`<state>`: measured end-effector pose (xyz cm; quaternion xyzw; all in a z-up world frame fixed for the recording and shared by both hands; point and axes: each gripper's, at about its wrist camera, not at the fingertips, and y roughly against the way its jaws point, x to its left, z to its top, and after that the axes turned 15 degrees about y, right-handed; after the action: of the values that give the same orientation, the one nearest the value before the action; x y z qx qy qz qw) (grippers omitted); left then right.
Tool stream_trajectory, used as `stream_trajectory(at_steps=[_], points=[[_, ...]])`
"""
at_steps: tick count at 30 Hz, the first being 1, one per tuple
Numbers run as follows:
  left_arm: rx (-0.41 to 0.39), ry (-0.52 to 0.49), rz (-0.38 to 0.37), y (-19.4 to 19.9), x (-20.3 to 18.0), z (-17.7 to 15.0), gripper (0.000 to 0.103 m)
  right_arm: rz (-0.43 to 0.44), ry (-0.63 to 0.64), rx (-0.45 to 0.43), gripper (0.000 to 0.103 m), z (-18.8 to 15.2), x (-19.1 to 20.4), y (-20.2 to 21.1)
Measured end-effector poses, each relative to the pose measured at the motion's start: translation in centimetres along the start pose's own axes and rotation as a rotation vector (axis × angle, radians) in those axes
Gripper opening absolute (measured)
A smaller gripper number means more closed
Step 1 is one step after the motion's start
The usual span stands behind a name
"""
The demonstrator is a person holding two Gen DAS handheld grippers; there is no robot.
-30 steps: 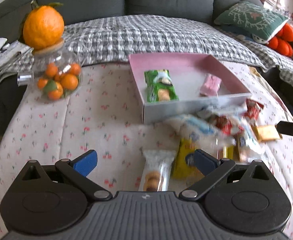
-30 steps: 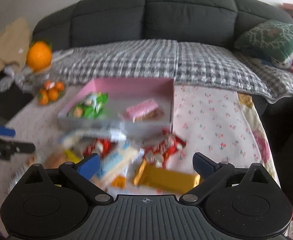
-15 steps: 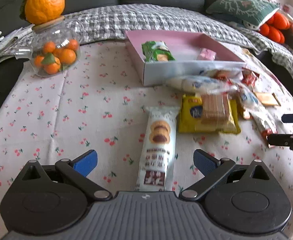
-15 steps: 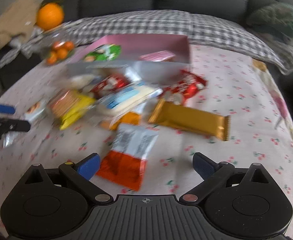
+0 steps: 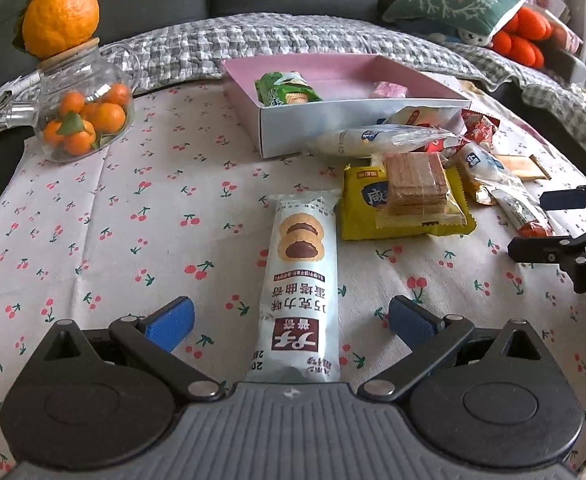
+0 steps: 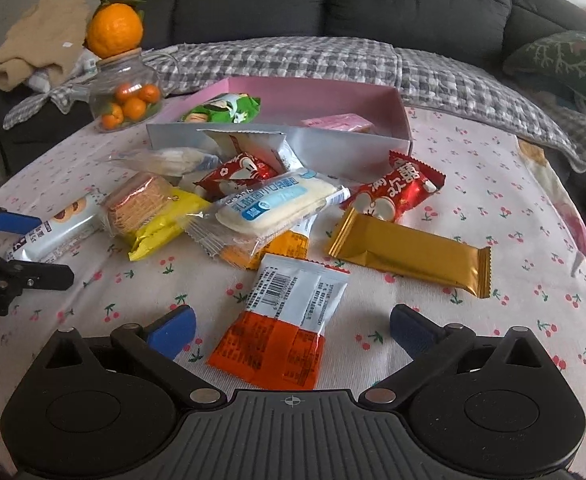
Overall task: Organize snacks
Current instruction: 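Grasp the white cookie stick pack with the left tool while the right tool grasps the orange-white pack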
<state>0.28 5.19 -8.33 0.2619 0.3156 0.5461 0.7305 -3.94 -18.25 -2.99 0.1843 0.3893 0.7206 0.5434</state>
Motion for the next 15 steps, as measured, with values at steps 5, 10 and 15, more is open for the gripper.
stream_trajectory(at_steps=[5, 10, 15], points=[[0.005, 0.005, 0.001, -0.1, -0.2, 0.5, 0.093, 0.013, -0.004, 0.037, 0.103, 0.7, -0.3, -0.3], [0.002, -0.002, -0.006, 0.1, -0.4, 0.8, 0.069, 0.014, -0.007, 0.039, 0.098, 0.8, -0.5, -0.2], [0.006, -0.003, -0.016, 0.3, -0.5, 1.1, 0.048, -0.001, -0.008, 0.029, 0.071, 1.2, -0.7, 0.1]])
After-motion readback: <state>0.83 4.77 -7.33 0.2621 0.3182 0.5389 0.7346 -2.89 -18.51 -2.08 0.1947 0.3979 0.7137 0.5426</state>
